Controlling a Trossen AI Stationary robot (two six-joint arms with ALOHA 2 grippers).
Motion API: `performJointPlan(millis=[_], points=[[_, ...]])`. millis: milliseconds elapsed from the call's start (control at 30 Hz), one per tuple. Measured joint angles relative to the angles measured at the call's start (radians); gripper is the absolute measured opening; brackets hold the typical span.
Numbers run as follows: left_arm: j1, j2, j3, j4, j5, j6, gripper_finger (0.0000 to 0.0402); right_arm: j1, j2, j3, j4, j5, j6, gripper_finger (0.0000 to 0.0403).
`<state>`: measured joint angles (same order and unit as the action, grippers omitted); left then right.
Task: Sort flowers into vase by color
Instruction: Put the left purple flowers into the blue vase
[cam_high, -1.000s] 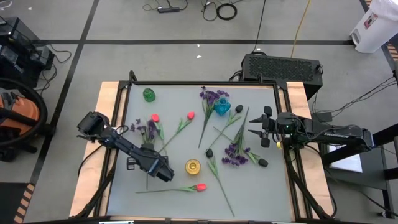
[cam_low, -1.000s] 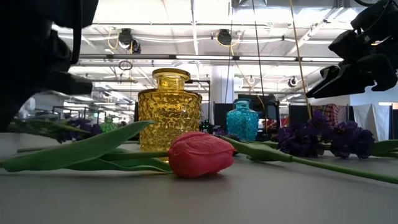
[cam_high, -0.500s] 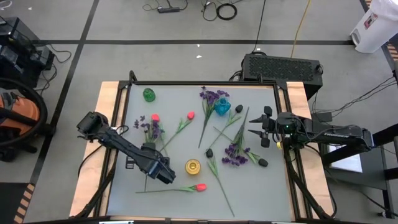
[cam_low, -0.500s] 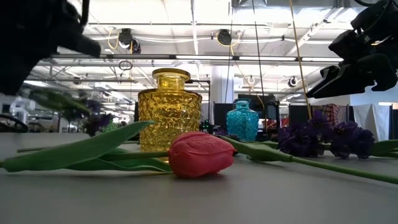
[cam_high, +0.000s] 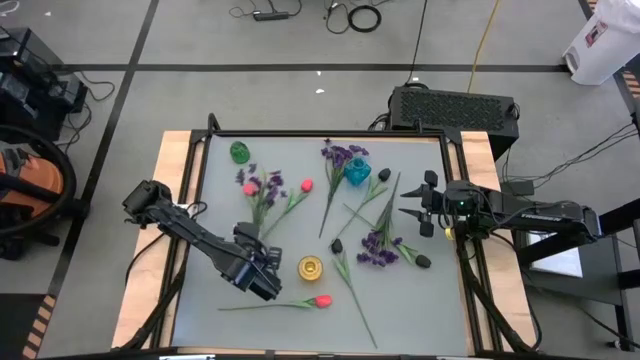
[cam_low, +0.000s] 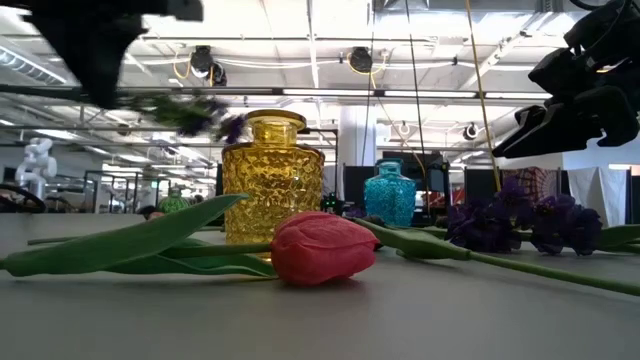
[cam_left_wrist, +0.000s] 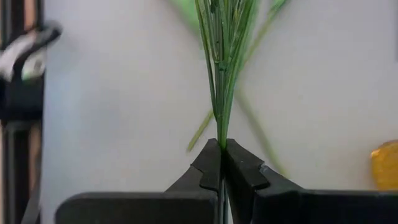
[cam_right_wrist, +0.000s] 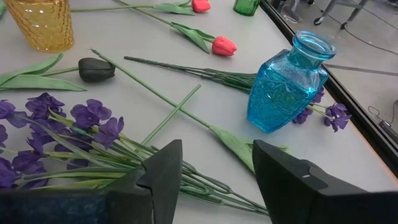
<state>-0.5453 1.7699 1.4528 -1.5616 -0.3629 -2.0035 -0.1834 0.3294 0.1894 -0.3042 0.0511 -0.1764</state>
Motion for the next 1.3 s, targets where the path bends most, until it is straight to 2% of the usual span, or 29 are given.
performJointPlan(millis=[233, 500, 767, 967, 1133, 1300], points=[[0.002, -0.004, 0.008, -0.009, -0.253, 0.061, 0.0011, 0.000, 0.000, 0.000, 0.000, 0.000, 0.000, 0.0187], [0.007, -0.030, 0.008, -0.010, -0.595, 0.177, 0.0011, 0.000, 0.000, 0.000, 0.001, 0.000, 0.000, 0.0187], [0.073, -0.117, 0.007, -0.010, -0.790, 0.363, 0.0011, 0.000, 0.000, 0.000, 0.000, 0.000, 0.000, 0.0187], [0.131, -0.254, -0.051, -0.010, -0.912, 0.502, 0.0011, 0.000, 0.000, 0.000, 0.001, 0.000, 0.000, 0.0187], [0.179, -0.429, -0.163, -0.010, -0.954, 0.564, 0.0011, 0.000, 0.000, 0.000, 0.000, 0.000, 0.000, 0.0187], [0.224, -0.603, -0.288, -0.010, -1.059, 0.583, 0.0011, 0.000, 0.000, 0.000, 0.000, 0.000, 0.000, 0.0187]])
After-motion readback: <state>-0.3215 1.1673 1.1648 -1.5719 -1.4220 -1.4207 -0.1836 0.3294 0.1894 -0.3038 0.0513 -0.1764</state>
